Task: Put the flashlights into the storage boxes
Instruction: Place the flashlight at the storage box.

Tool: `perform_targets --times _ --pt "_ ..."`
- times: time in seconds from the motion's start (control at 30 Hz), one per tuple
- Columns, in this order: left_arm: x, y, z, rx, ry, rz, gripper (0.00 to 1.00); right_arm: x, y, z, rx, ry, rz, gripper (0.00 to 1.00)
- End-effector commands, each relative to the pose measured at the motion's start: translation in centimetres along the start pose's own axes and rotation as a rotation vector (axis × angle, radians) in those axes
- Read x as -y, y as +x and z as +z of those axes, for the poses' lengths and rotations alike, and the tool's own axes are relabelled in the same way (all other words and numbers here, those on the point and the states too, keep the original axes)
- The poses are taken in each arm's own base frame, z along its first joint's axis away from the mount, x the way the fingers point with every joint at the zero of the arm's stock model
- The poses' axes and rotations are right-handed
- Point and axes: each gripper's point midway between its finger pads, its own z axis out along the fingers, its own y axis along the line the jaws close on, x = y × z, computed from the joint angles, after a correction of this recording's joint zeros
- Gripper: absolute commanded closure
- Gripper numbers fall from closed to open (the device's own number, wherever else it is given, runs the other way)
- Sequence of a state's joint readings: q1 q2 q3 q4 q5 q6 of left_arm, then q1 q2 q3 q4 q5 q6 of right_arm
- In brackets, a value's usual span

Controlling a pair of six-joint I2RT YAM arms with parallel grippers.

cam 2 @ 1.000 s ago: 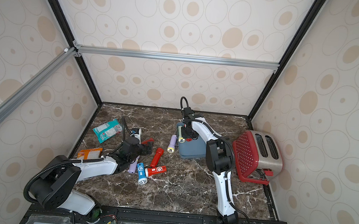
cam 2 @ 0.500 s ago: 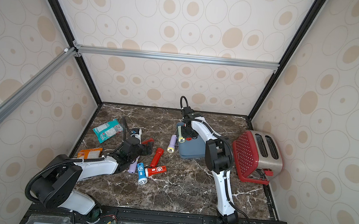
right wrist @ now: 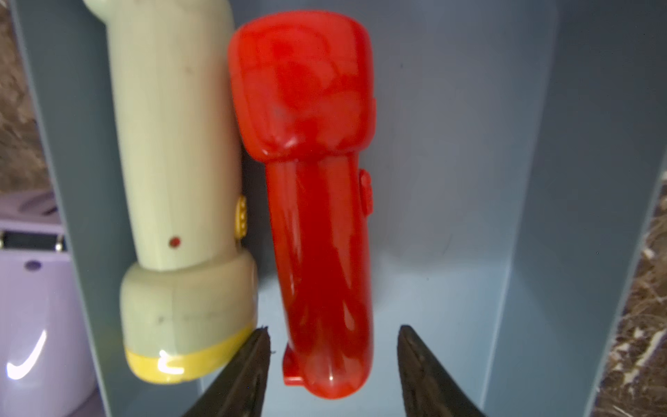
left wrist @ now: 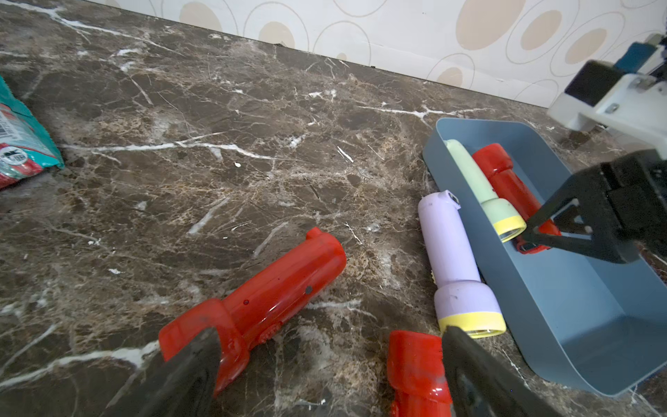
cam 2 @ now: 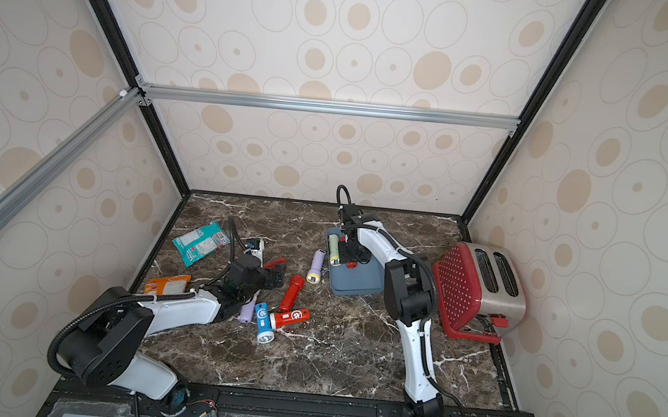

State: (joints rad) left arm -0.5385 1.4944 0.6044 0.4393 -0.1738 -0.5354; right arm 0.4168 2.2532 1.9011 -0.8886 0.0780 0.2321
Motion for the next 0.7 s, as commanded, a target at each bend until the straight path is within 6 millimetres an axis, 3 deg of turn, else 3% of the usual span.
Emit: perform_targets --times 0.0,0.2,0.53,0.6,0.67 --pt "0.6 -1.0 0.4 0.013 0.009 -0.013 0.05 -0.2 -0.6 -2.8 0.061 -0.039 0.018 0.44" --pt "0.6 -1.1 0.3 0.017 0.009 -0.015 0.05 -0.4 -0.6 -4.5 0.095 -0.063 0.021 0.44" --pt "0.5 -1.1 0.2 0.019 0.007 -0.014 0.05 -0.9 1.7 -2.8 0.044 -0.150 0.140 0.44" --pt "0.5 -1.1 0.2 0.018 0.008 -0.014 0.04 -0.8 2.1 -2.5 0.041 -0.161 0.150 0.47" --pt "0.5 -1.2 0.2 0.020 0.007 -0.014 0.05 -0.5 2.6 -2.2 0.037 -0.167 0.154 0.57"
